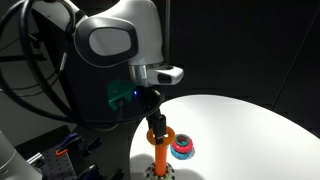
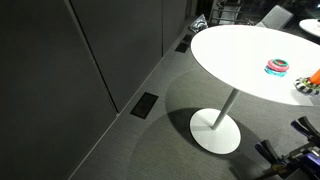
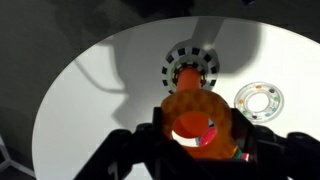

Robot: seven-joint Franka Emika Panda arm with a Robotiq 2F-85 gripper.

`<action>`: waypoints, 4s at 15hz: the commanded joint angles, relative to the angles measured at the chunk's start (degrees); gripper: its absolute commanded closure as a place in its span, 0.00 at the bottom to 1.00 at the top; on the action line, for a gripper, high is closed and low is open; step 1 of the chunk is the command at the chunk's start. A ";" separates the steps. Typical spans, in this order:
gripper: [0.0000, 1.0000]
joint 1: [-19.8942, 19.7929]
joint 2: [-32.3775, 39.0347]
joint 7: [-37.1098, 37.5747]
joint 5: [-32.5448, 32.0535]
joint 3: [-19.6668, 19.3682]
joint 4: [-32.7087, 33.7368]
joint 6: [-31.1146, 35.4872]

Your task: Put the orange ring on the stake

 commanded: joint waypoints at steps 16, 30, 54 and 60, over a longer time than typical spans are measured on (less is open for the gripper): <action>0.58 -1.08 0.34 -1.11 -1.33 -0.61 -2.02 4.26; 0.00 -1.31 1.77 -1.50 -0.51 -1.37 -1.90 5.04; 0.00 2.33 -0.63 -13.66 17.35 -1.44 -1.89 3.98; 0.00 2.20 -0.37 -13.34 18.36 -1.42 -1.68 1.21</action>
